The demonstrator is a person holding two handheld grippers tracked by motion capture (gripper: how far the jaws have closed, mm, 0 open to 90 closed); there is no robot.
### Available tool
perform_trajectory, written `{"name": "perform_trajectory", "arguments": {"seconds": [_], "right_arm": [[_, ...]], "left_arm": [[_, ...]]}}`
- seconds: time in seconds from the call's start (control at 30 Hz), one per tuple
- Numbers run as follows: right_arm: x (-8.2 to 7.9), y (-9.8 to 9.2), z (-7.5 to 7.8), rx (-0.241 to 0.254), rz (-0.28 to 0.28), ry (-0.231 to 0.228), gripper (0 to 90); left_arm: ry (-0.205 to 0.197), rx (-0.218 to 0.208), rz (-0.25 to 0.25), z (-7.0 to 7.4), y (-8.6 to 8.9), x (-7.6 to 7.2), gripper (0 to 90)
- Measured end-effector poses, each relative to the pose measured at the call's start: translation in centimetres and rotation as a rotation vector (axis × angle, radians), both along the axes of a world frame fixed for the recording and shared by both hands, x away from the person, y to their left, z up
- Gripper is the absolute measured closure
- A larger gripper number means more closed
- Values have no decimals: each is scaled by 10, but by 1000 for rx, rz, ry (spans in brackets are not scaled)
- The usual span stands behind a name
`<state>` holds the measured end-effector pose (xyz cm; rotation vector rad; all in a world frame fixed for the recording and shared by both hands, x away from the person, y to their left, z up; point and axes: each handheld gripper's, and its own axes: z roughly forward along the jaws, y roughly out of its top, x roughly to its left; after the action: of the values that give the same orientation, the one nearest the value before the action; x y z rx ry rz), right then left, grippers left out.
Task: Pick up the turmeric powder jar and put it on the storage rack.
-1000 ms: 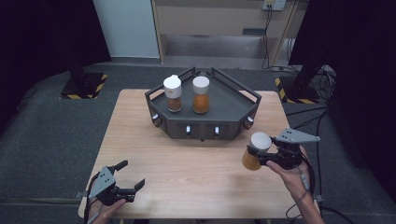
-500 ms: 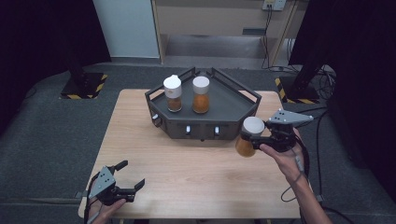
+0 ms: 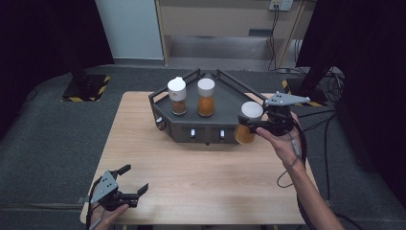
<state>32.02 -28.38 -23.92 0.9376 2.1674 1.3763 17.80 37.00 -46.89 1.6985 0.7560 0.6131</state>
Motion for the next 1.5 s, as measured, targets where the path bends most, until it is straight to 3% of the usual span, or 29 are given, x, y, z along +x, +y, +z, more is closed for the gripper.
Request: {"name": "perform_trajectory", "arguments": {"seconds": [0.73, 1.5], "right_arm": [[51, 24, 14, -4, -94, 4, 337], [98, 49, 9, -31, -186, -4, 337]], "left_arm": [[2, 0, -2, 0, 0, 0, 34], [2, 1, -3, 0, 0, 1, 35]]}}
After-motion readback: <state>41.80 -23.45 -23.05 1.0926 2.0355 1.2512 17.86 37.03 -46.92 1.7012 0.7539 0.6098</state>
